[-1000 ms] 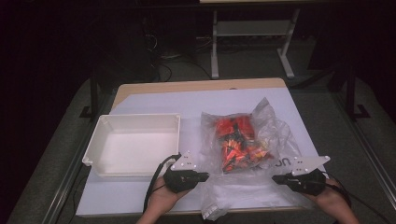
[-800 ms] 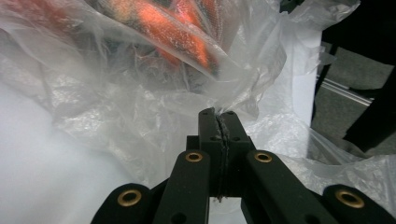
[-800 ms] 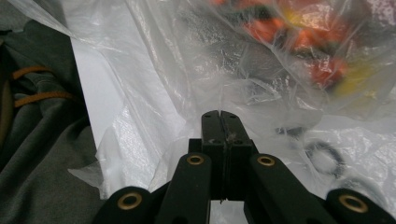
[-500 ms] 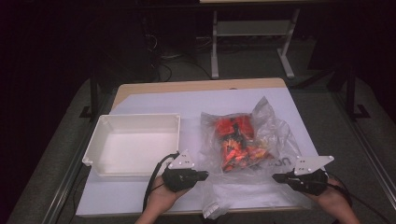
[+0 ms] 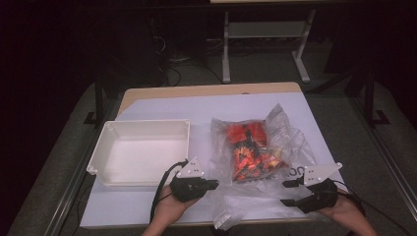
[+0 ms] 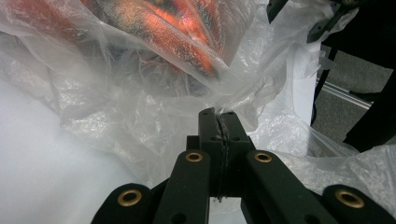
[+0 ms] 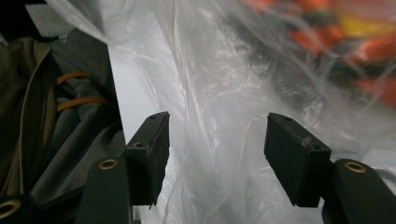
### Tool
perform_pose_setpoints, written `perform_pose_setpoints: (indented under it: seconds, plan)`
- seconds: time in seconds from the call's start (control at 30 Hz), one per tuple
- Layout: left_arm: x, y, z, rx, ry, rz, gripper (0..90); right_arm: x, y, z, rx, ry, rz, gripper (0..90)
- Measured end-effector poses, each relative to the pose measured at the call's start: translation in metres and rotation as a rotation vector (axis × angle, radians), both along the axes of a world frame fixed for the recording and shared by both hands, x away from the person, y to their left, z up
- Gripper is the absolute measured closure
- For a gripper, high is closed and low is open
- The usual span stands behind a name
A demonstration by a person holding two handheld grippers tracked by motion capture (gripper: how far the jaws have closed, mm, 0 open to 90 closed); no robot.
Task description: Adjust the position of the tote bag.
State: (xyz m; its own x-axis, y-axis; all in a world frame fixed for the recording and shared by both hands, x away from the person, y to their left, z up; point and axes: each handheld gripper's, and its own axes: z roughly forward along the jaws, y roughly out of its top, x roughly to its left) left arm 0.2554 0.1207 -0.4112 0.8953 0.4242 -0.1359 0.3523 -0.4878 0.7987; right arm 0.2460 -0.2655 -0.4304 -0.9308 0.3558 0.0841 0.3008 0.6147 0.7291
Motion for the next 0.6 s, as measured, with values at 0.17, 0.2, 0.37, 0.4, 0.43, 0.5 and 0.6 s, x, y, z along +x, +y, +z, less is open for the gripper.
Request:
perform_pose_setpoints:
  seconds: [0.17, 0.2, 0.37, 0.4, 0.43, 0.5, 0.6]
  plan:
    - [0.0, 0.001, 0.001, -0.006, 0.003, 0.005, 89.9, 0.0, 0.007, -0.006, -0.07, -0.004, 0.012, 42.4]
    - [0.0, 0.002, 0.001, -0.007, -0.001, 0.005, 89.9, 0.0, 0.009, -0.006, -0.083, -0.004, 0.006, 45.2]
    - [0.0, 0.003, 0.002, -0.007, -0.004, 0.008, 89.9, 0.002, 0.011, -0.009, -0.13, -0.031, -0.016, 58.1]
    - [0.0, 0.003, 0.002, -0.006, -0.004, 0.008, 89.9, 0.002, 0.011, -0.009, -0.133, -0.034, -0.025, 60.5]
    - [0.0, 0.004, 0.002, -0.007, -0.004, 0.008, 89.9, 0.002, 0.011, -0.008, -0.133, -0.033, -0.028, 64.1]
    - [0.0, 0.004, 0.002, -0.011, -0.002, 0.01, 89.9, 0.002, 0.01, -0.008, -0.134, -0.038, -0.03, 69.6]
    - [0.0, 0.005, 0.002, -0.02, 0.002, 0.013, 89.9, 0.001, 0.01, -0.008, -0.136, -0.039, -0.033, 75.0]
